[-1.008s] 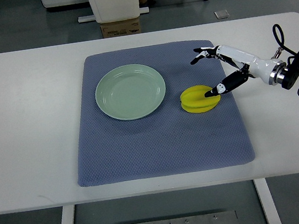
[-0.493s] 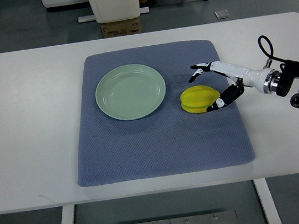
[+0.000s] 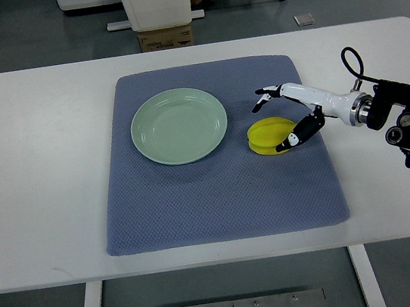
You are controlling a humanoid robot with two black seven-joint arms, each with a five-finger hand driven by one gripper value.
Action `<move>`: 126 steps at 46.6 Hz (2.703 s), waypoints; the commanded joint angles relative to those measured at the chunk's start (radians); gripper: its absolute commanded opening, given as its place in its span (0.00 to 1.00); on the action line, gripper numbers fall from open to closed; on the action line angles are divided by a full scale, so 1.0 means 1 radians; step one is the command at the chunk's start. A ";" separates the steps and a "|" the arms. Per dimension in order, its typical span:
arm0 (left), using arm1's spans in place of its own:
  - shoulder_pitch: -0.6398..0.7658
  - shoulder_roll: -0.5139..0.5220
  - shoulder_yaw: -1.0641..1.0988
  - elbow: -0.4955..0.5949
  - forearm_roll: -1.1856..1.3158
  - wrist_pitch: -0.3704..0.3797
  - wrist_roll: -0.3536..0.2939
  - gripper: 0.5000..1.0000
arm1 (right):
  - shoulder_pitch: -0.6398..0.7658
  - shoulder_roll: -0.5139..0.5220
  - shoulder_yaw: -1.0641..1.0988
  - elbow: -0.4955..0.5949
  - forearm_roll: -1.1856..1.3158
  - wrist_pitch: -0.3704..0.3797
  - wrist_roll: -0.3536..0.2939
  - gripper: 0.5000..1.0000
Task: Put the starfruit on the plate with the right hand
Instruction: 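Close the right hand fingers around the yellow starfruit, then lift the starfruit with the right hand and carry it over the plate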
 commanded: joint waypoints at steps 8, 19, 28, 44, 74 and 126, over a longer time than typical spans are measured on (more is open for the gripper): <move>0.000 0.000 0.000 0.000 0.000 -0.001 0.000 1.00 | 0.000 0.027 -0.012 -0.013 0.000 -0.015 -0.003 1.00; 0.000 0.000 0.000 0.000 0.000 -0.001 0.000 1.00 | -0.006 0.035 -0.020 -0.041 0.000 -0.015 0.000 1.00; 0.000 0.000 0.000 0.000 0.000 0.001 0.000 1.00 | -0.011 0.042 -0.021 -0.045 0.000 -0.015 0.000 1.00; 0.000 0.000 0.000 0.000 0.000 0.001 0.000 1.00 | -0.012 0.072 -0.037 -0.073 0.000 -0.016 0.003 0.99; 0.000 0.000 0.000 0.000 0.000 0.001 0.000 1.00 | -0.031 0.096 -0.041 -0.119 0.000 -0.035 0.013 0.66; 0.000 0.000 0.000 0.000 0.000 0.001 0.000 1.00 | 0.178 0.165 -0.057 -0.120 0.042 -0.009 -0.022 0.00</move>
